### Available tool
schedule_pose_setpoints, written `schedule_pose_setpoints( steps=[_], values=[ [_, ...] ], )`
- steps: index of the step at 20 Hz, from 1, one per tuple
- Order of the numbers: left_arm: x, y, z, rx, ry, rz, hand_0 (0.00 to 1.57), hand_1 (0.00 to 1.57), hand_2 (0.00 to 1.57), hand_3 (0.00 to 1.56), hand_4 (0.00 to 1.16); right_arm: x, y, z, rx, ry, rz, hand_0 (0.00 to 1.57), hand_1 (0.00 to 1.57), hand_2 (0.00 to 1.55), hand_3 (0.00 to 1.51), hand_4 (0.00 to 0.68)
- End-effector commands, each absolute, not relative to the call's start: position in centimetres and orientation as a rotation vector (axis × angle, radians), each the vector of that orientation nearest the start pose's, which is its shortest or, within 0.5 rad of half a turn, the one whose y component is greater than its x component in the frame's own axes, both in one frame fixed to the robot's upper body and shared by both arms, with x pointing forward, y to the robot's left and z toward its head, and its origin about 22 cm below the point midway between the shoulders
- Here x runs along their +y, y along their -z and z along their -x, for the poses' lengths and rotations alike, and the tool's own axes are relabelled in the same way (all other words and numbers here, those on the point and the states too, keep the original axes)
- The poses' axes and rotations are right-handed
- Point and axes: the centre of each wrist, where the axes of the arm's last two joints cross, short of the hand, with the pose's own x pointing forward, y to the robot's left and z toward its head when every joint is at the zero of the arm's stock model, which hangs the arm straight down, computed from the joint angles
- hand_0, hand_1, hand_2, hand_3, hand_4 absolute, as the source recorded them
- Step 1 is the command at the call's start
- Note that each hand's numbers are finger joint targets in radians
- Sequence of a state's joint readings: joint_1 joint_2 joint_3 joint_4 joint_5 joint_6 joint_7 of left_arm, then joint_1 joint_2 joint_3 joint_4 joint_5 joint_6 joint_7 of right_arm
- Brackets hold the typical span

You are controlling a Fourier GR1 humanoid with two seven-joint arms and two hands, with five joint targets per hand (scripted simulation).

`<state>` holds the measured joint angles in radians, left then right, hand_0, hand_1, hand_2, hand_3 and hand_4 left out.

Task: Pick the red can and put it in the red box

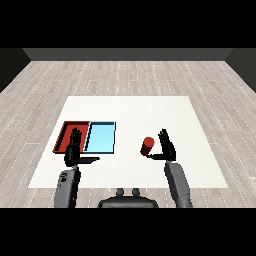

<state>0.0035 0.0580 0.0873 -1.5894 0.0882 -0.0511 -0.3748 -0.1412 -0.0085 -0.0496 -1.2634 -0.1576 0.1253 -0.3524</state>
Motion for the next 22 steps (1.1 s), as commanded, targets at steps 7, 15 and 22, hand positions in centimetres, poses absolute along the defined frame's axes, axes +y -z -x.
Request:
schedule_pose_setpoints(
  steps=[7, 15, 22],
  values=[
    [27.8, -0.5, -25.5, -1.978, -0.023, -0.021, 0.00, 0.00, 0.00, 0.00, 0.00, -21.7, 4.0, -29.3, -1.724, 0.120, -0.256, 0.00, 0.00, 0.00, 0.00, 0.000],
    [27.1, -0.2, -23.5, -1.959, -0.063, -0.009, 0.00, 0.00, 0.00, 0.00, 0.00, -20.8, 8.7, -27.1, -1.700, 0.117, -0.236, 0.00, 0.00, 0.00, 0.00, 0.000],
    [26.1, -1.1, -23.7, -1.982, -0.059, -0.012, 0.00, 0.00, 0.00, 0.00, 0.00, -20.1, 6.2, -29.5, -1.697, 0.156, -0.276, 0.00, 0.00, 0.00, 0.00, 0.000]
  ],
)
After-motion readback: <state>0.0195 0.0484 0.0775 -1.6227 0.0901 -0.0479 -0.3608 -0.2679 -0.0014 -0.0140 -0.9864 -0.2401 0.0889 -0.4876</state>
